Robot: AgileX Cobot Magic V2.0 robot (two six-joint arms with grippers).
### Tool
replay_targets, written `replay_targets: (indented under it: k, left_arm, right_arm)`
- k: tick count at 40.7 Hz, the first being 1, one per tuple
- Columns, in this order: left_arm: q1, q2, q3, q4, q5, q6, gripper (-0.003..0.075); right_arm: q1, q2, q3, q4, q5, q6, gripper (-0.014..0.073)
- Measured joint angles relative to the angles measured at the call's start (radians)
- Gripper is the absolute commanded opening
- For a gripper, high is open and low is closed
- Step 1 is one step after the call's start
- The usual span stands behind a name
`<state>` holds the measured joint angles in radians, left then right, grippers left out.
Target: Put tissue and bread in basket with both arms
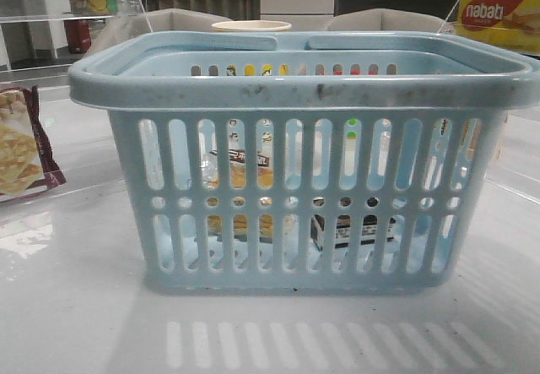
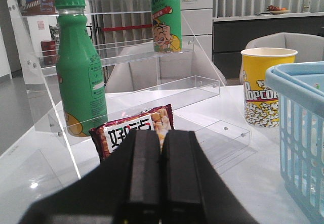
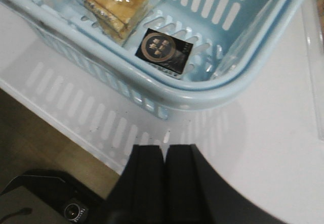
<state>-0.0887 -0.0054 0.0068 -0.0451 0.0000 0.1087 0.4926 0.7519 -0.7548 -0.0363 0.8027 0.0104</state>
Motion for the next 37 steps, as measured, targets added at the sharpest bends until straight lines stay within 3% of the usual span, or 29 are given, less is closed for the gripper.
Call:
replay_targets:
  k: [20, 28, 37]
  left_arm:
    - [0.0, 0.0, 0.0, 0.0, 0.0, 0.0, 0.0091]
    - [0.0, 0.0, 0.0, 0.0, 0.0, 0.0, 0.0091]
    - [0.0, 0.0, 0.0, 0.0, 0.0, 0.0, 0.0091]
  right_arm:
    - [-0.403, -0.556, 0.495, -0.014, -0.359, -0.022, 0.0057]
    - [-0.468, -0.725, 0.671, -0.01, -0.454, -0.022, 0.0057]
    - [-0.472, -0.762, 0.782, 0.036, -0.61, -0.022, 0.0057]
